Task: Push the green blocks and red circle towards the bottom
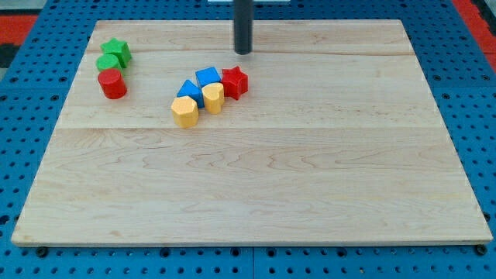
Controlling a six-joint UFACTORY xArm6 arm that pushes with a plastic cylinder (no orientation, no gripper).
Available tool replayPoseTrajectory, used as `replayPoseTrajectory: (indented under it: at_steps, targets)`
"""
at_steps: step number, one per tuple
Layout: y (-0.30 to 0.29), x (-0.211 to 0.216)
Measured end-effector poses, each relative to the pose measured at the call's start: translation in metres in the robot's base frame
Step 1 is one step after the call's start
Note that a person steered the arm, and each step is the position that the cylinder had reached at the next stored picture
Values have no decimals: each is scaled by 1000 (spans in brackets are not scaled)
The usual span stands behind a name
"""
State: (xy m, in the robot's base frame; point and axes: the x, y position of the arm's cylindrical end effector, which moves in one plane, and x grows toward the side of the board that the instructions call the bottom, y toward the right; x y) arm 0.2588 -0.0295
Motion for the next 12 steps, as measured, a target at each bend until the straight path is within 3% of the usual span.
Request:
replayPoseTrajectory:
  at_steps: [2,5,12]
  targets:
    - [-114,-15]
    - [-214,-40]
    - [-199,122]
